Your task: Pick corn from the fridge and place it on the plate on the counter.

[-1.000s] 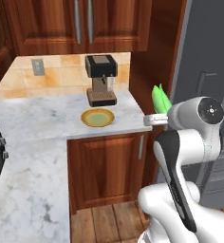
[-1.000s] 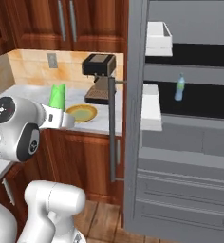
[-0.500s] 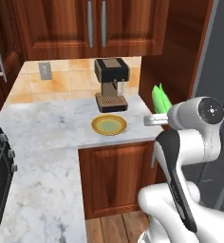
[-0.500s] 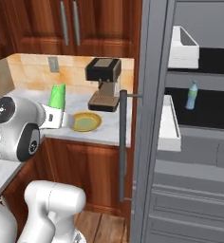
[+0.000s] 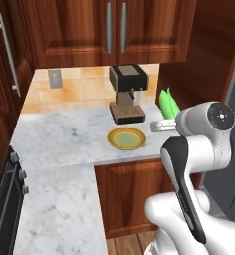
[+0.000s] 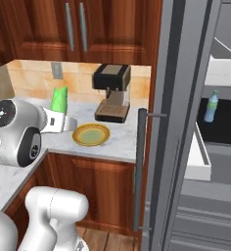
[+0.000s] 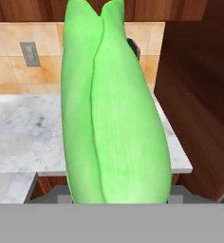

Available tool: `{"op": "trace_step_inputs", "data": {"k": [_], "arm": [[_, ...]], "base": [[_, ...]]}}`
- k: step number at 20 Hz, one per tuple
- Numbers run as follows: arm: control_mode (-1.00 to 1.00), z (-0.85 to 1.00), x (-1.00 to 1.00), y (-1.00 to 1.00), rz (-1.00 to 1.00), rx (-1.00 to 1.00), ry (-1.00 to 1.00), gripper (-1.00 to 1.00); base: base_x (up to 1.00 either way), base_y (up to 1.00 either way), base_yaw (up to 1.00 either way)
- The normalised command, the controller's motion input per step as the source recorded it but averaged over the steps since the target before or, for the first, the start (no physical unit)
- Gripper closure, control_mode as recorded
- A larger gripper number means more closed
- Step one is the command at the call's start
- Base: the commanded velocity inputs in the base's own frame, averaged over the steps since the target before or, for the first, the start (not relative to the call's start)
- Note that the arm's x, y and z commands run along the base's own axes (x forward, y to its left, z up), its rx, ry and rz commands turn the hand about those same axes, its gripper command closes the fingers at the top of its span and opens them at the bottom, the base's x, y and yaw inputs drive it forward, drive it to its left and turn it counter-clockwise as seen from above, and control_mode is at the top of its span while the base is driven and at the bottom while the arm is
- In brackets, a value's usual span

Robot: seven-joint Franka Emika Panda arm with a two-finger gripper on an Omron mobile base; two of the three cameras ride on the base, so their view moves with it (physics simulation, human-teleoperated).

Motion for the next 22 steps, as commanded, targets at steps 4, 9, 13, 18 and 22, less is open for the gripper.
{"op": "trace_step_inputs", "data": {"k": [4,9,13,18,22], "arm": [[1.0,0.0,0.0,0.0,0.0,0.0,0.0,1.0],[1.0,0.0,0.0,0.0,0.0,0.0,0.0,1.0],[1.0,0.0,0.0,0.0,0.0,0.0,0.0,1.0],[1.0,0.0,0.0,0.0,0.0,0.0,0.0,1.0],[1.0,0.0,0.0,0.0,0.0,0.0,0.0,1.0]], "base": [[0.32,0.2,0.0],[0.33,0.09,0.0],[0.52,0.11,0.0],[0.51,0.1,0.0],[0.48,0.09,0.0]]}}
